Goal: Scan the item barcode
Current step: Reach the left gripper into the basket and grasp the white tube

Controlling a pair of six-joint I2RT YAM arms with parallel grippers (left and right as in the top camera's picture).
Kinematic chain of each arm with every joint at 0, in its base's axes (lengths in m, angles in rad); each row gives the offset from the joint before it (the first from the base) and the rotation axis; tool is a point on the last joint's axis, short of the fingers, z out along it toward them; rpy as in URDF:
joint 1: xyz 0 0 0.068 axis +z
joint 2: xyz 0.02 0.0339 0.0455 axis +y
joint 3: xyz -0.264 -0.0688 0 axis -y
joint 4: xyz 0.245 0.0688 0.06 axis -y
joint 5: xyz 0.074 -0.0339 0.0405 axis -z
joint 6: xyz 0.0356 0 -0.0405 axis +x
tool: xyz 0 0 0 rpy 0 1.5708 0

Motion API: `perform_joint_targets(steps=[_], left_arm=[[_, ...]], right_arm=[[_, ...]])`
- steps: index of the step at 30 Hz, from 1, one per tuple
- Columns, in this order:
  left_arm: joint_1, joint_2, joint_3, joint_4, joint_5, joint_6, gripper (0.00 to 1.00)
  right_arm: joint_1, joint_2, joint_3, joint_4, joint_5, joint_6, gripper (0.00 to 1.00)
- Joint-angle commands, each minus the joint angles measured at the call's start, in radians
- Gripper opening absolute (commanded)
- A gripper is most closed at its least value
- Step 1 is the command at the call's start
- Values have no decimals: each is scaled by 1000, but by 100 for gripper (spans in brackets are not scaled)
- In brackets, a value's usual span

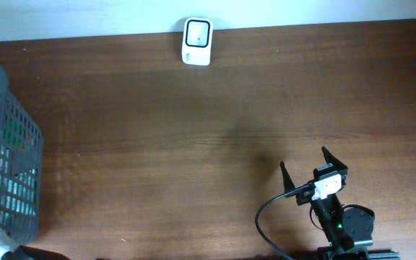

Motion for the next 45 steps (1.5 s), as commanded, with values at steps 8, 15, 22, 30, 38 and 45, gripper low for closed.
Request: perform_joint_targets(steps=[8, 15, 22, 30, 38, 45], left_arm=[[94, 120, -105, 140, -12, 167, 93], [101, 249, -106, 139, -122, 217, 86], [101, 361, -106, 157, -177, 217, 68], [103, 456, -105, 177, -186, 217, 16], [51, 418, 126, -38, -182, 216, 0], [-122, 205, 342, -78, -183, 198, 0]], right_arm=[[7, -11, -5, -3, -2, 4, 98], [7, -11, -5, -3, -1, 4, 98], [7, -11, -5, -3, -2, 4, 98], [7, -11, -5, -3, -1, 4, 98], [7, -11, -5, -3, -1, 4, 98], [7, -11, -5, -3, -2, 4, 98]])
